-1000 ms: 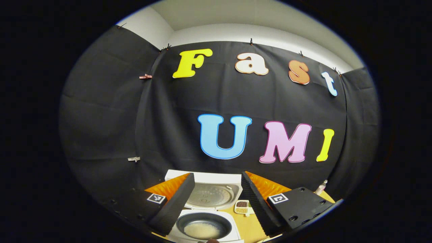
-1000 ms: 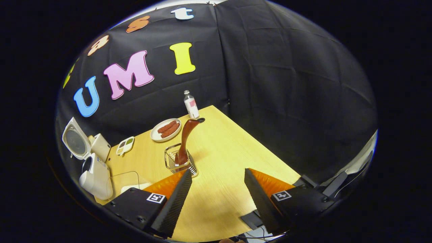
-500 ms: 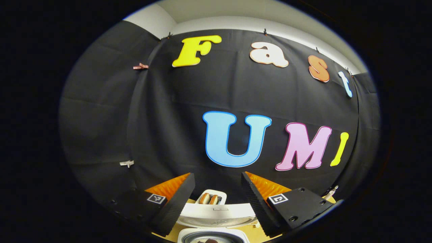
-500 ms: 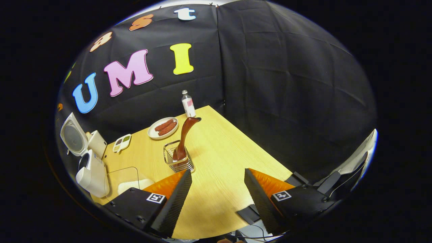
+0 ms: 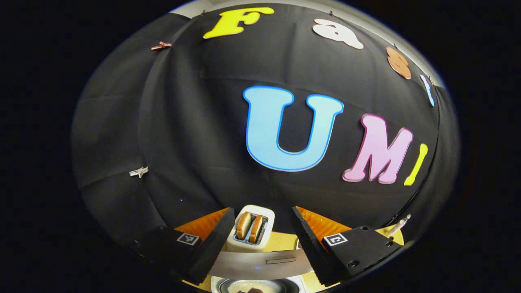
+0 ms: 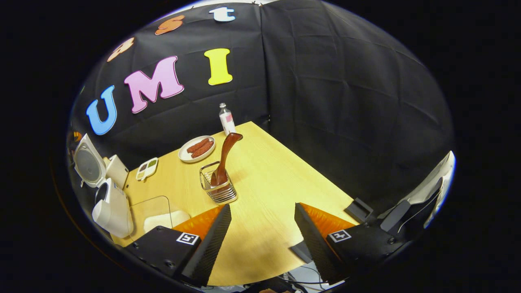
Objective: Close the left gripper, press the button to open the rice cooker; take a wooden spoon from the chopstick holder with the right hand, scoop a spoonful of rice and pour it into the rice cooker, then put the wooden spoon back into the chopstick holder.
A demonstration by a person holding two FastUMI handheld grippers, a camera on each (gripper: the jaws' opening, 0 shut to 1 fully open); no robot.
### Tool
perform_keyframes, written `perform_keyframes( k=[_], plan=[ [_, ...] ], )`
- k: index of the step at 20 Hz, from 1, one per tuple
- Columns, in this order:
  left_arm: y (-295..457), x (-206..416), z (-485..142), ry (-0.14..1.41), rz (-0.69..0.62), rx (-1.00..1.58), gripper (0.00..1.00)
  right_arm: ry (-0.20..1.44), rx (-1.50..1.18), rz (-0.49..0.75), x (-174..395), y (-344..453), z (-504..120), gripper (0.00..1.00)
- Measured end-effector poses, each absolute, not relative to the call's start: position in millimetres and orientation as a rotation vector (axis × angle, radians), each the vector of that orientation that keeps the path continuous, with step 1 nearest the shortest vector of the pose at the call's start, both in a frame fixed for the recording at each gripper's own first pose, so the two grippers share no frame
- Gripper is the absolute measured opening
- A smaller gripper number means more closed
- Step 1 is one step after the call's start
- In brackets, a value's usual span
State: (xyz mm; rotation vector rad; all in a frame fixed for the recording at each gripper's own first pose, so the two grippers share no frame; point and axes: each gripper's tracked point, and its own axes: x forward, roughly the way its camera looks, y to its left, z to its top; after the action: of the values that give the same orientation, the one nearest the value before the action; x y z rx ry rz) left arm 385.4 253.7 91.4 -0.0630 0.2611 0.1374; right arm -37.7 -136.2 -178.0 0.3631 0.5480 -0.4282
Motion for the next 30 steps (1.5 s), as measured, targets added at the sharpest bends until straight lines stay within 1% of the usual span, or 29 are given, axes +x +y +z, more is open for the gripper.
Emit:
perform_keyframes(
  k=[3,6,12,18,19,20,21,22,23,30],
  plan=[
    [255,383,83,0.331,0.157,0.007,0.94,0.537,0.337,-0.417,-42,-139,-174,0.99],
    [250,368,72,0.394,0.143,-0.021,0.99,0.534,0.341,-0.394,-40,-128,-175,0.99],
    [235,320,53,0.447,0.123,-0.045,0.99,0.511,0.359,-0.334,-33,-111,-173,0.99],
    [218,253,-4,0.497,0.132,-0.065,0.98,0.495,0.308,-0.280,-35,-101,-166,0.99],
    [216,244,-15,0.503,0.133,-0.065,1.00,0.498,0.306,-0.271,-36,-98,-166,0.99],
    [213,233,-29,0.514,0.134,-0.068,0.96,0.501,0.305,-0.261,-36,-96,-166,0.99],
    [211,225,-39,0.509,0.135,-0.060,0.96,0.504,0.303,-0.251,-36,-92,-166,0.99],
    [211,221,-49,0.504,0.134,-0.052,0.99,0.506,0.293,-0.239,-37,-89,-166,0.99],
    [210,215,-58,0.506,0.137,-0.049,0.98,0.509,0.279,-0.226,-38,-87,-167,0.99],
    [207,191,-127,0.530,0.156,-0.068,0.98,0.519,0.209,-0.157,-47,-70,-168,0.99]
  ],
)
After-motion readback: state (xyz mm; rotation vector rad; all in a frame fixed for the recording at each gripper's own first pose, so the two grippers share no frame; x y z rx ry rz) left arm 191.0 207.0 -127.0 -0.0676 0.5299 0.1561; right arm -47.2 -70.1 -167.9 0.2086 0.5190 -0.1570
